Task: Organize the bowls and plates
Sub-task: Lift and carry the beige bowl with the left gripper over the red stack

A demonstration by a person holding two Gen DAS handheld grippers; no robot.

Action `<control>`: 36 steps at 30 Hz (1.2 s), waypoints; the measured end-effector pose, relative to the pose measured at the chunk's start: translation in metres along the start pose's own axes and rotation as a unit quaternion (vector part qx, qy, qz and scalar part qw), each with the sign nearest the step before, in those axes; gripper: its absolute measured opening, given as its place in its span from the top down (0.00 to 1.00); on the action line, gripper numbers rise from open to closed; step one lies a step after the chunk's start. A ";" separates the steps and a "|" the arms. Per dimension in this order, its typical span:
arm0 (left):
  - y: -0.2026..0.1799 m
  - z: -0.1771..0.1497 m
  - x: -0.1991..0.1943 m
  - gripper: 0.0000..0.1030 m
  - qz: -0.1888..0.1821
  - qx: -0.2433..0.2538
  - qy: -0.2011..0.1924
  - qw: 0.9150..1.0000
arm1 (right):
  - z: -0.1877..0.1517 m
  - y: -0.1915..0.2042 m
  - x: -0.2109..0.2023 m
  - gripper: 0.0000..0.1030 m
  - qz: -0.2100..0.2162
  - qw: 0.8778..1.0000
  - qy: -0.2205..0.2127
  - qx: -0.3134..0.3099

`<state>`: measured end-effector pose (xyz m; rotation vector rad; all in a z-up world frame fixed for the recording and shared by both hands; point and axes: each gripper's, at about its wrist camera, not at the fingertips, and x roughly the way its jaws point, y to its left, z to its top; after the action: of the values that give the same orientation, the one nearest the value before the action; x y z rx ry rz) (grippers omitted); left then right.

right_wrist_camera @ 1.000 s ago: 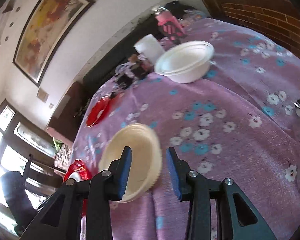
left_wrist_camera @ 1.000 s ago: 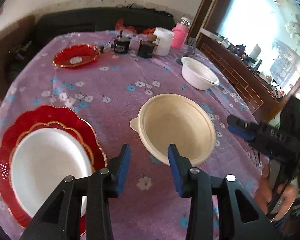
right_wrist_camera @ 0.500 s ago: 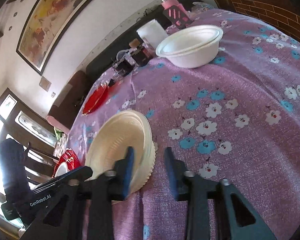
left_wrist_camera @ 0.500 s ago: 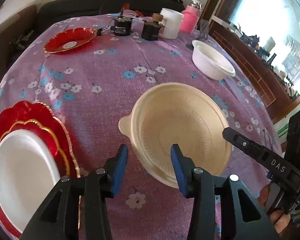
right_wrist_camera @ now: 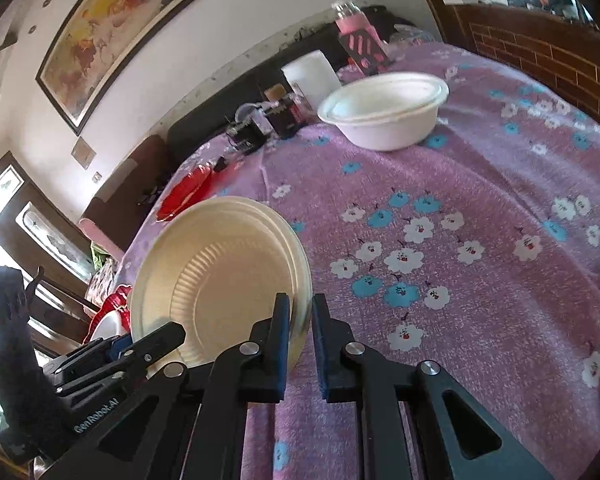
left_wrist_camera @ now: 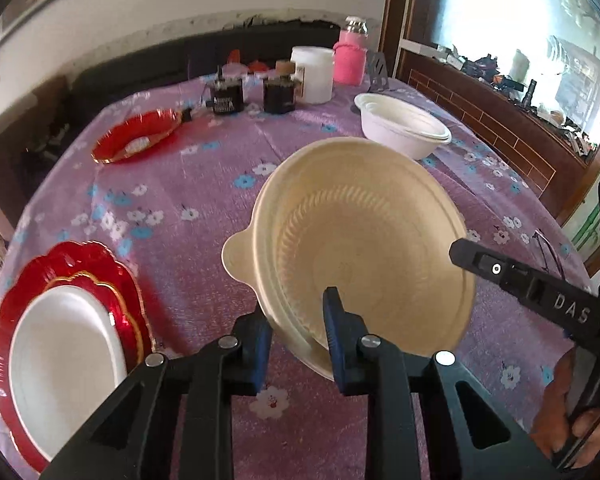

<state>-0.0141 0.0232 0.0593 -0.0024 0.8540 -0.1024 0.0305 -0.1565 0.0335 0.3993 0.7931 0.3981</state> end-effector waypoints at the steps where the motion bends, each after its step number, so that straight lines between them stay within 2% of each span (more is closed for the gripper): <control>1: -0.001 -0.002 -0.004 0.77 0.006 0.004 -0.008 1.000 | -0.001 0.002 -0.003 0.88 0.000 1.000 -0.003 -0.003; 6: 0.000 -0.010 -0.018 0.77 0.031 0.018 -0.037 0.999 | -0.006 0.015 -0.010 0.88 0.000 1.000 -0.005 -0.019; 29: 0.033 -0.029 -0.056 0.77 0.042 -0.007 -0.080 0.996 | -0.013 0.064 -0.016 0.88 0.003 0.998 -0.004 -0.058; 36: 0.052 -0.033 -0.072 0.77 0.044 -0.028 -0.092 0.994 | -0.013 0.089 -0.016 0.88 0.019 0.997 0.002 -0.075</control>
<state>-0.0817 0.0823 0.0896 -0.0265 0.6717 0.0041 -0.0065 -0.0858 0.0784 0.2733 0.7552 0.4902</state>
